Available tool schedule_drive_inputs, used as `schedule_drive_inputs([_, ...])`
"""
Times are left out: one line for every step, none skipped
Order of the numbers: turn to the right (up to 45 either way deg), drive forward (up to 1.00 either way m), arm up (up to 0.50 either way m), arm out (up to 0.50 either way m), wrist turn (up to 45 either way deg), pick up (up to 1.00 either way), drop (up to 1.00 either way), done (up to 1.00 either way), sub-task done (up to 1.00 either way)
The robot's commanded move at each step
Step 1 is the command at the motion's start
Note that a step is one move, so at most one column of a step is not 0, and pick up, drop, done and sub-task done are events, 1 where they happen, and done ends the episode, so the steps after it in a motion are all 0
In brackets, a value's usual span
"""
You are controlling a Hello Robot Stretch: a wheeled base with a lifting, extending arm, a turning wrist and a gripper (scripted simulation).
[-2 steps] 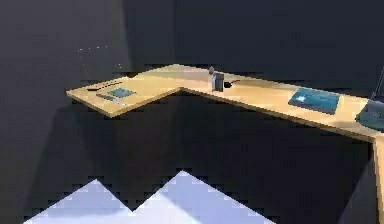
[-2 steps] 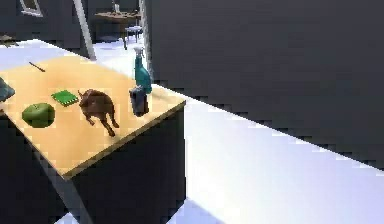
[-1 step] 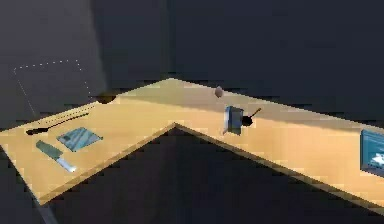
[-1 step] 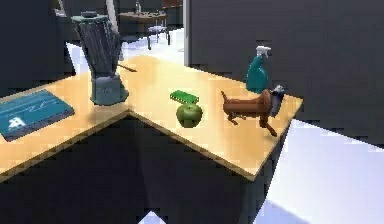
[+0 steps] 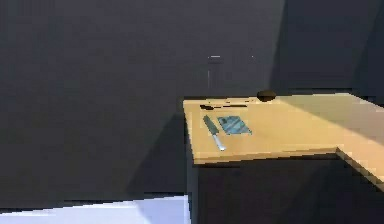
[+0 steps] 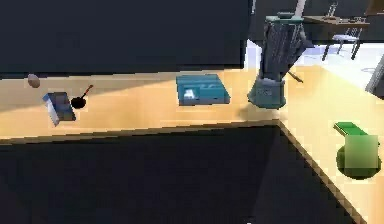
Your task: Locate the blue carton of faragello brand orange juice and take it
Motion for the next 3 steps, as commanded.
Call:
schedule_drive_inputs([-30.0, 0.00, 0.00, 0.00, 0.0, 0.00, 0.00, 0.00, 0.00])
schedule_drive_inputs([45.0, 0.00, 0.00, 0.00, 0.0, 0.00, 0.00, 0.00, 0.00])
schedule_drive_inputs([45.0, 0.00, 0.00, 0.00, 0.0, 0.00, 0.00, 0.00, 0.00])
